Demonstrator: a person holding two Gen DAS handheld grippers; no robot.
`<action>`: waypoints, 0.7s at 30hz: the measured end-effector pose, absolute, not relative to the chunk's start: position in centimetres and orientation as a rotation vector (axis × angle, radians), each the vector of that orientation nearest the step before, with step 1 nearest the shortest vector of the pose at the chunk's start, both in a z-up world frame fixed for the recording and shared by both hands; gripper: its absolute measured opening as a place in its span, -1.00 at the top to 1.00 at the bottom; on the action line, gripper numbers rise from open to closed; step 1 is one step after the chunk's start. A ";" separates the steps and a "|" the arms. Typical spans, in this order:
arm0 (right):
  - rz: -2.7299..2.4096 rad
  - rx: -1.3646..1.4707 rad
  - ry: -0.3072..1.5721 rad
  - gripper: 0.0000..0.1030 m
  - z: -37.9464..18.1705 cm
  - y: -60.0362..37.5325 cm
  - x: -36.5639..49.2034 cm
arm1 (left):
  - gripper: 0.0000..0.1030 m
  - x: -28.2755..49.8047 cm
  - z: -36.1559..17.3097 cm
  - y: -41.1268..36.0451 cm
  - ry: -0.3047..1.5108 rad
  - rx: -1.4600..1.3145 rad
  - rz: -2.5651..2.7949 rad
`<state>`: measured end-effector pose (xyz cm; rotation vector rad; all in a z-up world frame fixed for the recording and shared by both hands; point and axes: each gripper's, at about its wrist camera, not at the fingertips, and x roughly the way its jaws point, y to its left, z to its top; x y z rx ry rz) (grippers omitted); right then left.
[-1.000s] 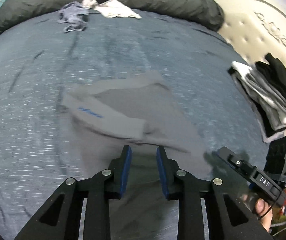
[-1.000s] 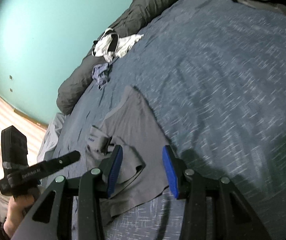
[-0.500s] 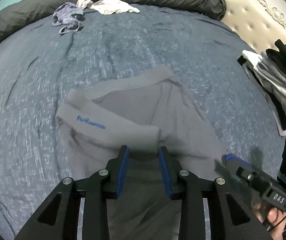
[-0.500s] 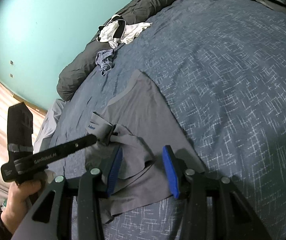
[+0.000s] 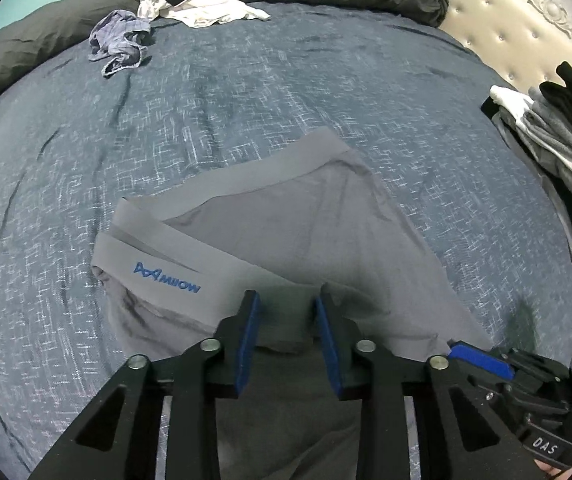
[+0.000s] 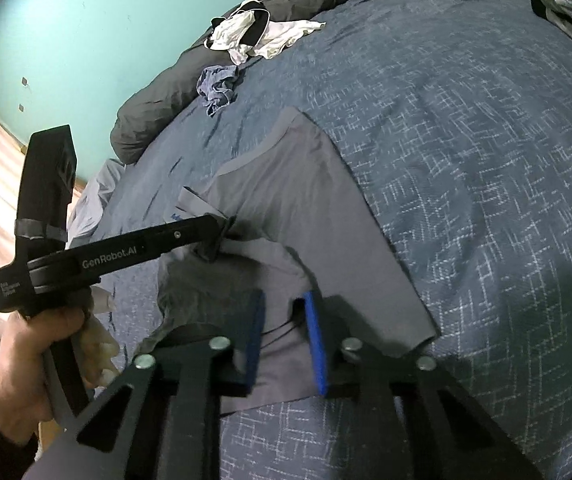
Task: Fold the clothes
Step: 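Grasp the garment with the right tool while the left tool holds the folded waistband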
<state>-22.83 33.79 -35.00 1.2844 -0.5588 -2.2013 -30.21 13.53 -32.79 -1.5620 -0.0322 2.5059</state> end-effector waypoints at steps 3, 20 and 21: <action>-2.191 1.300 -0.556 0.89 -35.3 33.6 -23.0 | 0.68 -30.3 -32.8 13.5 -0.023 -1.550 2.503; -2.207 1.256 -0.618 1.00 -34.5 35.3 -22.7 | 0.92 -31.0 -28.7 12.1 -0.133 -1.428 2.562; -2.204 1.253 -0.623 1.00 -34.4 35.4 -22.6 | 0.92 -31.2 -28.2 12.1 -0.139 -1.420 2.565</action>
